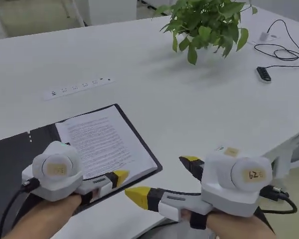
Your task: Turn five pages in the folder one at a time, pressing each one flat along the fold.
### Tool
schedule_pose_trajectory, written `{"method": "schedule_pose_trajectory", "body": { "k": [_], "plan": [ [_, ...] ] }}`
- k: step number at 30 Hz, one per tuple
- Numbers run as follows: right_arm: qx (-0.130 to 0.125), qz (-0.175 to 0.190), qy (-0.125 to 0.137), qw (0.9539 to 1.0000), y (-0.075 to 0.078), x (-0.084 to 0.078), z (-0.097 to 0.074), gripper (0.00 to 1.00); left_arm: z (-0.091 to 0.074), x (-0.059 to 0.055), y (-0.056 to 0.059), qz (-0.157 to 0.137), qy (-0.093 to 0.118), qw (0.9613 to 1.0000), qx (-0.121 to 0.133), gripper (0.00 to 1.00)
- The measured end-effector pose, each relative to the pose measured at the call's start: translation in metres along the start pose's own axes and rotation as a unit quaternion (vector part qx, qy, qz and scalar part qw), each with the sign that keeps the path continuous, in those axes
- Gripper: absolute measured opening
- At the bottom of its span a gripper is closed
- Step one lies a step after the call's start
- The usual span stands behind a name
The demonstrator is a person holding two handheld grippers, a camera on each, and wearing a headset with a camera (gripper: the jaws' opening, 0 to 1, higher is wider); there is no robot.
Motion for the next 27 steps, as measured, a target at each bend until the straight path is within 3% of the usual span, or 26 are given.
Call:
{"method": "schedule_pose_trajectory", "body": {
  "k": [12,16,27],
  "plan": [
    [-0.013,0.013,0.004,0.9998,0.003,0.001,0.003,0.92,0.050,-0.018,0.007,-0.015,-0.022,0.9996,-0.005,0.94],
    [-0.017,0.016,0.004,0.9997,0.004,0.000,0.004,0.91,0.059,-0.023,0.012,-0.029,-0.029,0.9991,-0.003,0.94],
    [-0.024,0.026,0.006,0.9993,0.007,0.000,0.006,0.91,0.073,-0.025,0.011,-0.023,-0.030,0.9991,0.016,0.88]
  ]
}}
Point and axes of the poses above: the centre of the closed fingertips' face, and the gripper's own axes: z roughly forward along the fingers, y roughly to its right, x roughly out of its top, the point moved 4 cm from there along -z, roughly backward along the fingers, and after that the axes turned 3 degrees about y, right-handed, at the moved point
